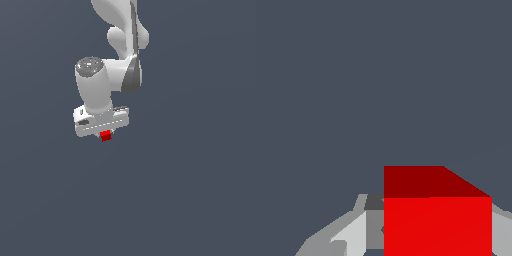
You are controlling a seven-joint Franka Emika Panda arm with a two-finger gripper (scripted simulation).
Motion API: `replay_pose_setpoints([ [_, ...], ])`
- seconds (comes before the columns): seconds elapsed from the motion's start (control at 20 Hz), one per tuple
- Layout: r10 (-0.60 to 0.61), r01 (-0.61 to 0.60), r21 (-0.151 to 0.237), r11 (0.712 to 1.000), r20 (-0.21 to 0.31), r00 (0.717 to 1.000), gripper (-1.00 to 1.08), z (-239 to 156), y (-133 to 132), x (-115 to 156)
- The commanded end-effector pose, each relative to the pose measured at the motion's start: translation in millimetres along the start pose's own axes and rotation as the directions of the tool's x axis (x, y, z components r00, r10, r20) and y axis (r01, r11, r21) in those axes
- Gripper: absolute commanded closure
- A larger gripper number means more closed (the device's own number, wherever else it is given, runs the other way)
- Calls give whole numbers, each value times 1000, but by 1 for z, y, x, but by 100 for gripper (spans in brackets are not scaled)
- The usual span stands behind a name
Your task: Lift up the red cube by 0.2 meters.
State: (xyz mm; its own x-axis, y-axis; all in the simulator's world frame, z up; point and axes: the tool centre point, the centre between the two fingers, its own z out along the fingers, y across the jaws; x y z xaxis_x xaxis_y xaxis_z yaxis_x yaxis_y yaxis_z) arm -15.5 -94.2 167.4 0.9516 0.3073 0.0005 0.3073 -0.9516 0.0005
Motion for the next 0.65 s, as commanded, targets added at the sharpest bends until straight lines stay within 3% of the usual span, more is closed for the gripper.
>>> replay_pose_setpoints([
  [0.0,0,0,0,1000,1,1000,108,-21,0,0],
  [0.6,0,0,0,1000,1,1000,108,-63,1,2],
])
